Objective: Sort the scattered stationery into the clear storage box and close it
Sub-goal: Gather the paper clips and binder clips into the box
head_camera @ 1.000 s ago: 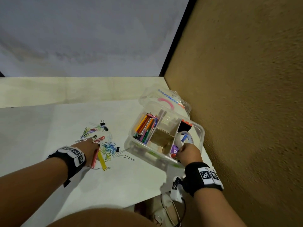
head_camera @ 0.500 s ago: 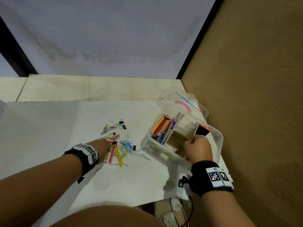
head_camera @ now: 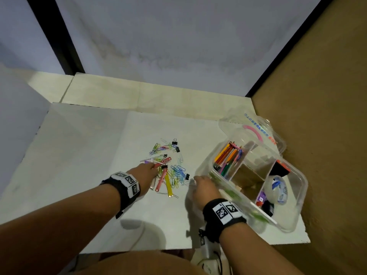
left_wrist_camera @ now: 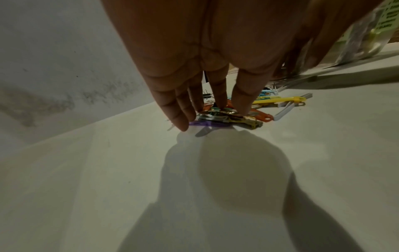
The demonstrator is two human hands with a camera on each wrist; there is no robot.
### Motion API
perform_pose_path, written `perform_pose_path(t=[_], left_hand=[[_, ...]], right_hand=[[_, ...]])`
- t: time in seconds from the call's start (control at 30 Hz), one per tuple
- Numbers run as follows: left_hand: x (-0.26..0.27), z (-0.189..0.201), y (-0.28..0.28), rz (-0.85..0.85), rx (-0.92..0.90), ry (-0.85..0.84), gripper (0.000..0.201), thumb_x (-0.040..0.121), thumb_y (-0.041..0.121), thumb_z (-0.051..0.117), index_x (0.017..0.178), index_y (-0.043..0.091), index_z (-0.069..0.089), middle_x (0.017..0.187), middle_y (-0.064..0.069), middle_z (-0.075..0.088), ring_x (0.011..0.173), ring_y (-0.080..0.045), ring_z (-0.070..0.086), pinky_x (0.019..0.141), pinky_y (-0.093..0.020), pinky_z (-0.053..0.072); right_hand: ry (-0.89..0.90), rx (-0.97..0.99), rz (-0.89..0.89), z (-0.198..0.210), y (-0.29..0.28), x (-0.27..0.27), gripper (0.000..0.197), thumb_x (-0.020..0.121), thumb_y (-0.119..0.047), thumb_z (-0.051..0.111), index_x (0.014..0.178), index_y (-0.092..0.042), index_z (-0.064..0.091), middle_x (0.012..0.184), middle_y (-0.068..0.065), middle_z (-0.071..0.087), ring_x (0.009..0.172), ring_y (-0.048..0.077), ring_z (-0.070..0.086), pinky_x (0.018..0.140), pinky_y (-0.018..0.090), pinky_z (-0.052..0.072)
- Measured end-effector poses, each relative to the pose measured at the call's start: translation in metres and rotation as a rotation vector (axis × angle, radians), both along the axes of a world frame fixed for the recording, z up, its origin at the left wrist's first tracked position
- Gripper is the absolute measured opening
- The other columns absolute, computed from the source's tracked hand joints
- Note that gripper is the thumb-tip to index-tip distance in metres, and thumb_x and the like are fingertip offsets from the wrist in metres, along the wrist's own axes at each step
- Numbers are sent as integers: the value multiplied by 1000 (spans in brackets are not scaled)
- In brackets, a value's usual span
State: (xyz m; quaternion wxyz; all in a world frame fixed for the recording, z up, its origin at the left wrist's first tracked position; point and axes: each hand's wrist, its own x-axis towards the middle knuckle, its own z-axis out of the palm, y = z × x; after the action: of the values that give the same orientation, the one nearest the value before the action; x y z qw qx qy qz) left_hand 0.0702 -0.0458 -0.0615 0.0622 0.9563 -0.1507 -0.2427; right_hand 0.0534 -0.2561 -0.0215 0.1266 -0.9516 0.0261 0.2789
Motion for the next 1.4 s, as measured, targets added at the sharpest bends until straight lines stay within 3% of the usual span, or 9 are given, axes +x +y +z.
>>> perform_pose_path(t=[0.13,0.23,0.4,0.6,0.73,0.9,1.0,1.1,1.4], left_hand=[[-7,2,8,9,-18,45,47,90,12,45,136,18,42,141,-5,39,127,-26,43,99,-36,44],[-9,2,13,34,-46,68,45,89,12,45,134,20,45,139,-1,41,127,-23,43,100,-36,44],[-7,4,26,139,-119,56,44,87,8,45,128,23,51,135,2,47,125,-20,45,99,-35,45],[-3,4,30,251,-133,2,56,90,10,48,141,27,35,148,-2,32,137,-23,32,109,-35,37],[0,5,26,339,-91,116,64,94,29,50,149,23,17,159,-5,10,146,-25,15,117,-40,26],[-1,10,7,420,-114,134,80,86,48,58,148,18,17,148,-6,31,135,-26,33,107,-41,38],[-2,6,-2,439,-82,100,86,81,42,67,148,17,18,144,-6,35,130,-26,37,102,-38,41],[-3,6,-2,461,-114,115,83,82,31,70,147,17,20,141,-8,37,129,-27,39,101,-37,40],[-10,5,25,584,-288,155,73,84,1,56,146,22,23,137,-6,38,117,-25,54,95,-33,48]], right_hand=[[137,-130,4,-14,4,6,65,88,-8,51,146,-9,22,149,17,25,137,32,31,114,40,30],[98,-31,-38,-24,22,2,54,88,-12,50,139,-9,34,144,17,30,132,33,35,109,40,35],[-1,173,59,-25,36,14,50,86,0,46,135,-8,43,141,7,39,126,22,43,107,24,32],[-40,65,89,-30,34,30,53,87,-5,48,138,-10,35,140,7,37,128,24,39,111,34,34],[23,57,221,-34,46,22,54,84,-9,49,138,-9,38,138,7,38,128,27,37,110,37,34],[-164,31,165,-29,45,21,26,92,-26,48,114,-14,55,117,5,54,106,22,53,92,33,46],[-31,85,154,-33,51,18,21,88,-34,57,96,-16,62,105,5,62,93,22,61,85,34,52],[25,77,156,-37,56,20,21,85,-31,65,98,-14,63,106,4,62,97,24,61,85,31,49],[9,125,58,-33,47,34,13,89,-7,51,93,-12,63,103,8,68,93,25,62,79,24,46]])
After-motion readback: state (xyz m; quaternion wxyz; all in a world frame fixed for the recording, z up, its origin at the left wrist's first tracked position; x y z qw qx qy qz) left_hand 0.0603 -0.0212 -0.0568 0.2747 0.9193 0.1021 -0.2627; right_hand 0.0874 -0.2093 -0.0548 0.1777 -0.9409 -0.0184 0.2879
